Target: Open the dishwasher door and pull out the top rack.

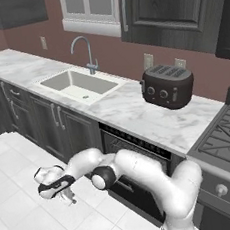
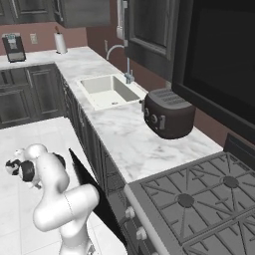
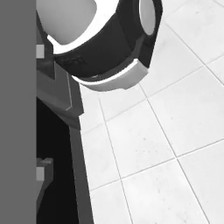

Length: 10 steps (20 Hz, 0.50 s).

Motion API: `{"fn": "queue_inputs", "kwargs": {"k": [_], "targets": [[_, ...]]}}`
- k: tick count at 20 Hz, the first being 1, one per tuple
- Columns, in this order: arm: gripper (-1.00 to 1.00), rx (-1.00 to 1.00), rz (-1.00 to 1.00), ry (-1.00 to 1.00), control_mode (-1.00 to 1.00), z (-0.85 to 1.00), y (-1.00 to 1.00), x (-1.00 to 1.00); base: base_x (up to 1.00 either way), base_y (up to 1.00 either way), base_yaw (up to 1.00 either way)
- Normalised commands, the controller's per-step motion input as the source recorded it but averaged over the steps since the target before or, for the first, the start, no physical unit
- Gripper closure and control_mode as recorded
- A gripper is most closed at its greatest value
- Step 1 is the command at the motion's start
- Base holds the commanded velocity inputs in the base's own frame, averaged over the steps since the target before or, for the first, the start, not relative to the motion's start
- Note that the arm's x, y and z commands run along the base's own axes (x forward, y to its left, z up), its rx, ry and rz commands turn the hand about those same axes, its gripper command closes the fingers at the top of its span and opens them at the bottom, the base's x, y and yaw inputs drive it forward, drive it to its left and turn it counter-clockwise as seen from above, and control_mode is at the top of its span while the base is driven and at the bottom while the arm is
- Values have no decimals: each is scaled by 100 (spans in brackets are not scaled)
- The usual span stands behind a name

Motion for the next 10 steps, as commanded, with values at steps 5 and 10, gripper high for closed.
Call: {"fn": "queue_inputs", "kwargs": {"k": [5, 10], "targets": [[-100, 39, 1, 1, -100, 100, -46, -56, 0, 0, 0], [-100, 33, 0, -5, -100, 100, -83, -68, 0, 0, 0]]}}
